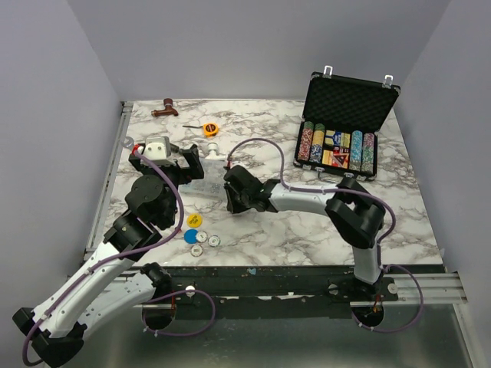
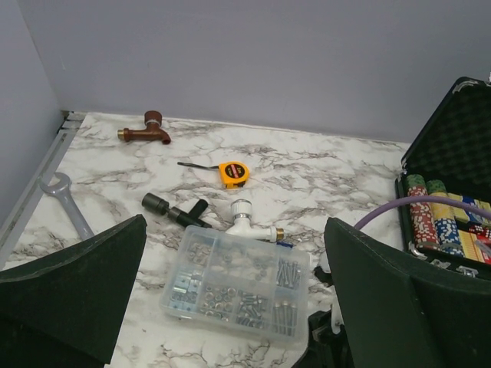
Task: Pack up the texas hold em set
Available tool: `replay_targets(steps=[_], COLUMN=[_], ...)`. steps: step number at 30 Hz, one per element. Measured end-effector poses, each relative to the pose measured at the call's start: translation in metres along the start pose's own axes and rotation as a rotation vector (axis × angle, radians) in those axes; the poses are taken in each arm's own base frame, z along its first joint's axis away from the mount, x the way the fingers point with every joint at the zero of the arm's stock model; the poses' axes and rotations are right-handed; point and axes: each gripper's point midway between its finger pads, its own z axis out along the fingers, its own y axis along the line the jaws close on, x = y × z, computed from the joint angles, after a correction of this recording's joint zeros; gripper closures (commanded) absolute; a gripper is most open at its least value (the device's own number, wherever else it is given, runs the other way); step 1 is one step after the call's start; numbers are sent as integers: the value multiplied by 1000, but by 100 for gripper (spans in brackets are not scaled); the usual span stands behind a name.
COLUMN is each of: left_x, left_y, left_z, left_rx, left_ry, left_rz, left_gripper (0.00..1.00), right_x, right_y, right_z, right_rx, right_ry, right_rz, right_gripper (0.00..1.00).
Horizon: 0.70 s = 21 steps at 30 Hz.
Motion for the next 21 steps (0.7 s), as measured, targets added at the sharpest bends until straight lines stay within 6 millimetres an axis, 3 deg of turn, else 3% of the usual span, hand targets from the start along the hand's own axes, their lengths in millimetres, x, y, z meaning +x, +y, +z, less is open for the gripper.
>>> replay_targets(steps=[3,5,10,12,15,21], left_x=[0,1,1,2,2,6], left_y=[0,0,-2,-2,-3,-5], left_z=[0,0,1,1,1,3], left_rx=[0,1,7,10,14,16], left_ry=[1,2,5,6,8,19], left_rz=[1,2,4,4,5,14], left_gripper=[1,1,1,1,1,1], right_x=[-12,-35,-114,-131,-132,-111], right_y=[-19,-47,-171,-227,-289,-366], right_z=[-21,-42,-110,-132,-148,-140], right_rx=[26,59,249,351,485,633], right_ry=[-45,-108,-360,-425,-447,-377], right_rz=[41,106,335,421,508,627], right_gripper=[93,93,92,92,92,93])
